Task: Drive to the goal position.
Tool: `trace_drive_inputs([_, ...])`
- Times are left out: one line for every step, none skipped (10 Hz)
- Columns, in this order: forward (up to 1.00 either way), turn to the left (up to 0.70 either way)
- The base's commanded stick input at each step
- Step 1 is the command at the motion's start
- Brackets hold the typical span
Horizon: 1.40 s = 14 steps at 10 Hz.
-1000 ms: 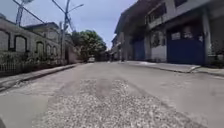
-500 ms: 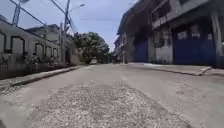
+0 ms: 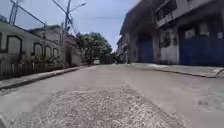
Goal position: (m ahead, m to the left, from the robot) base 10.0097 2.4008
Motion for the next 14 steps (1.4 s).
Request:
trace_drive_inputs([1.0, 0.01])
trace_drive_inputs([1.0, 0.01])
trace_drive_inputs([1.0, 0.01])
trace_drive_inputs([1.0, 0.01])
trace_drive_inputs([1.0, 0.01])
trace_drive_inputs([1.0, 0.01])
trace_drive_inputs([1.0, 0.01])
trace_drive_inputs([1.0, 0.01])
trace_drive_inputs([1.0, 0.01])
trace_drive_inputs([1.0, 0.01])
trace_drive_inputs([1.0, 0.01])
trace_drive_inputs([1.0, 0.01])
trace_drive_inputs([1.0, 0.01])
trace_drive_inputs([1.0, 0.01])
